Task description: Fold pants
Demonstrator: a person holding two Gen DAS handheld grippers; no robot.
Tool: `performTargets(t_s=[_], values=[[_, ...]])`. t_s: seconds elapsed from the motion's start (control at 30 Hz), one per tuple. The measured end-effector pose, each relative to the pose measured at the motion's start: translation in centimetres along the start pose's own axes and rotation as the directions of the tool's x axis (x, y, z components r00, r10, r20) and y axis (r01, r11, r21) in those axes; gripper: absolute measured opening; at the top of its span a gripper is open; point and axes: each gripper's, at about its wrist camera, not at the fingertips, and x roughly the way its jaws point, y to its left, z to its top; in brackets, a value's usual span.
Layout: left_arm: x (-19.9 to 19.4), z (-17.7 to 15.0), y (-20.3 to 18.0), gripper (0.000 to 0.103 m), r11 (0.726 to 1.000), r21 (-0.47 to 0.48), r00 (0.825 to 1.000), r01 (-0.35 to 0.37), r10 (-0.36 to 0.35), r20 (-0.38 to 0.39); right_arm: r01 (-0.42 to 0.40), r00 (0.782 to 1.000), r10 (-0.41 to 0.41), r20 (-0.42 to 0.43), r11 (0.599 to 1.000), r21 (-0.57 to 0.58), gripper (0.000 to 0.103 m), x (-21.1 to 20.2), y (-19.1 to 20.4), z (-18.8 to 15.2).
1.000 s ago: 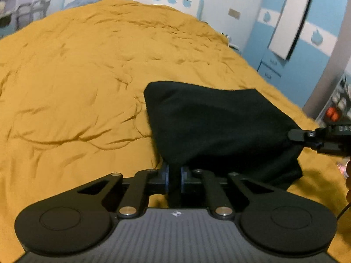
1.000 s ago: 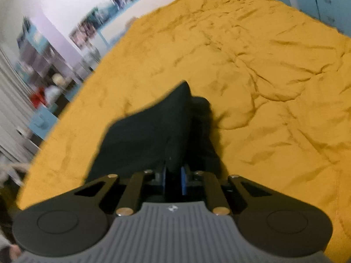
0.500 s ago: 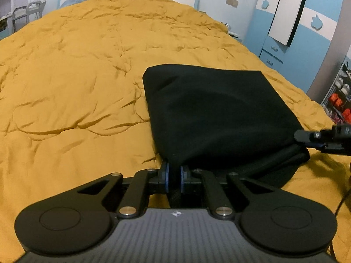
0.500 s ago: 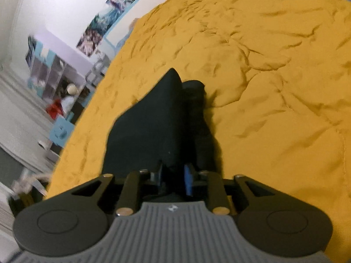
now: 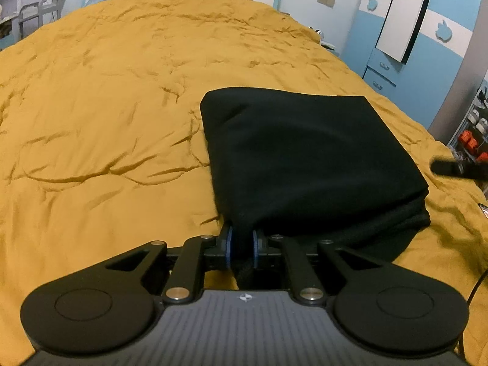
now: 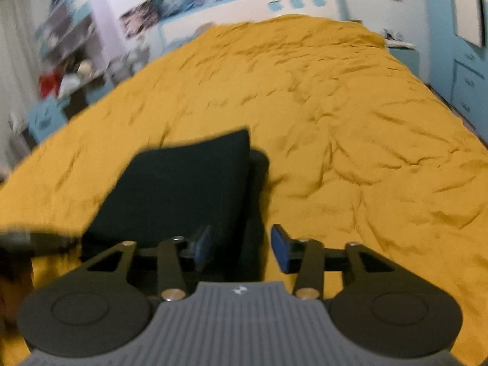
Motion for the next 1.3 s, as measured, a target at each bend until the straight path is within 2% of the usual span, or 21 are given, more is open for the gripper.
performTargets(t_s=[0.1,0.2,0.3,0.37,0.43,0.5,0.57,0.63,0.7,0.73,0.83,0.9,1.0,1.1,1.23,1.3], values=[[0.2,0.1,0.2,0.012,1.0,-0.02,1.0,0.005,-0.006,-0.006,-0.017,1.0,0.017,-0.007,0.999,0.032,0.041,2.4,0.7,2.0],[0.3,0.2,0.1,0.012,1.0,-0.013,1.0,0.002,-0.003,-0.007,0.02,0.999,-0.02,-0.032,1.0,0.01,0.041,5.8,1.4,4.1],[0.3,0.2,0.3,0.012,1.0,-0.017,1.0,0.014,-0.014,-0.01,-0.008,0.997,0.016,-0.072,0.994,0.11,0.04,9.3,0.1,5.8],[0.4,0.2,0.6,0.012,0.999,-0.024,1.0,0.027,-0.028,-0.015,-0.028,0.993,0.047,-0.104,0.983,0.179,0.009,11.2,-1.2,6.6],[0.3,0.2,0.6,0.012,0.999,-0.022,0.999,0.038,-0.038,-0.016,-0.066,0.993,0.088,-0.078,0.968,0.241,0.008,11.8,-2.3,7.1],[0.4,0.1,0.6,0.012,0.999,-0.013,0.999,0.041,-0.041,-0.018,-0.095,0.992,0.112,-0.054,0.963,0.252,0.008,12.0,-2.4,7.4],[0.6,-0.1,0.5,0.012,0.999,-0.007,0.999,0.039,-0.039,-0.02,-0.052,0.994,0.071,-0.089,0.978,0.203,0.008,13.3,-2.1,7.0],[0.8,-0.1,0.3,0.012,0.999,0.001,0.999,0.035,-0.035,-0.024,0.013,0.991,0.006,-0.134,0.991,0.136,0.016,14.4,-1.8,6.4],[0.6,0.1,0.3,0.012,0.999,0.007,0.999,0.036,-0.035,-0.027,0.033,0.993,-0.019,-0.119,0.992,0.118,0.031,13.8,-1.7,6.2],[0.6,0.1,0.4,0.012,0.999,0.004,0.999,0.039,-0.038,-0.03,0.029,0.994,-0.015,-0.11,0.992,0.126,0.034,13.1,-1.7,6.2],[0.5,0.1,0.6,0.013,0.999,-0.004,0.998,0.045,-0.045,-0.033,0.012,0.998,-0.005,-0.07,0.994,0.11,0.035,10.0,-1.2,5.4],[0.5,0.1,0.5,0.013,0.999,-0.004,0.999,0.04,-0.04,-0.035,-0.028,0.998,0.033,-0.053,0.996,0.079,0.035,7.8,-0.7,4.4],[0.6,0.4,0.1,0.014,1.0,-0.006,0.999,0.014,-0.014,-0.049,-0.081,0.993,0.085,-0.085,0.996,0.048,0.034,5.9,-1.0,2.6],[0.6,0.8,-0.6,0.014,1.0,0.01,0.998,-0.019,0.02,-0.063,-0.054,0.986,0.061,-0.154,0.997,0.053,0.035,5.8,-1.8,0.9],[0.1,0.9,-1.0,0.014,0.999,0.035,0.997,-0.038,0.04,-0.064,-0.022,0.985,0.036,-0.166,0.996,0.088,0.035,4.9,-1.9,-0.3],[0.0,0.7,-0.8,0.015,0.999,0.035,0.997,-0.039,0.042,-0.066,-0.007,0.983,0.019,-0.181,0.998,0.067,0.035,4.8,-1.4,-0.7]])
